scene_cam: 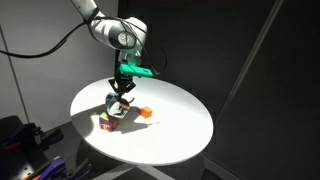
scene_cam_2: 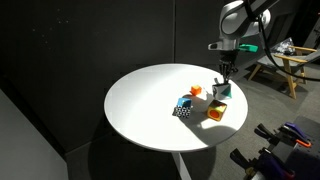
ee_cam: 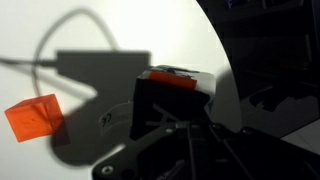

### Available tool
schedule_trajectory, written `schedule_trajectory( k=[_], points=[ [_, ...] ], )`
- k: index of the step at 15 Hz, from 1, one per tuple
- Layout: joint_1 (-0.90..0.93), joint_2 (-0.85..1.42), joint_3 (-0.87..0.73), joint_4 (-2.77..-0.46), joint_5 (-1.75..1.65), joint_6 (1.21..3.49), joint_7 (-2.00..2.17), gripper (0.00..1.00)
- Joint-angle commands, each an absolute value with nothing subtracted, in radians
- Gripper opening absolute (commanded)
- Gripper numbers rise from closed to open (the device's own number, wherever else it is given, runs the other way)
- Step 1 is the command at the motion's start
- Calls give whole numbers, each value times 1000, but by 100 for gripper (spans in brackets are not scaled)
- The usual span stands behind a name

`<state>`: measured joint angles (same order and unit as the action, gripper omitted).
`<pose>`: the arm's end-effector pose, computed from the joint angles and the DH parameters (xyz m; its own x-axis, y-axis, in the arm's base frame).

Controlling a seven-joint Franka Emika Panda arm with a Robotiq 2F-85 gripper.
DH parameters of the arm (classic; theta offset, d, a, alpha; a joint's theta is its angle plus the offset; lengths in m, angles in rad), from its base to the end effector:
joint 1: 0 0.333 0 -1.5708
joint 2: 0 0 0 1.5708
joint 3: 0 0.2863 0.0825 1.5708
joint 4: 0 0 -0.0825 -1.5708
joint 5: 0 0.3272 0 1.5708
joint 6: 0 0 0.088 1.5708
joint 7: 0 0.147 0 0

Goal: Place the black and white toy on the orange and green toy

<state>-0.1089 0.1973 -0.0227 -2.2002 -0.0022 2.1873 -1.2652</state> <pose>0.4706 -0.0626 0.2506 0.4149 0.9073 -0.0684 0.8859 -0.4200 -0.1972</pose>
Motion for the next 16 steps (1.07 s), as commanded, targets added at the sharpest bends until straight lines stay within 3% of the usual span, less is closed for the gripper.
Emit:
schedule_trajectory(
  k=[1, 16],
  points=[
    [-128, 228, -30, -2136, 29, 2129, -1266, 2],
    [-189, 364, -48, -2018, 46, 2076, -1224, 2]
  ],
)
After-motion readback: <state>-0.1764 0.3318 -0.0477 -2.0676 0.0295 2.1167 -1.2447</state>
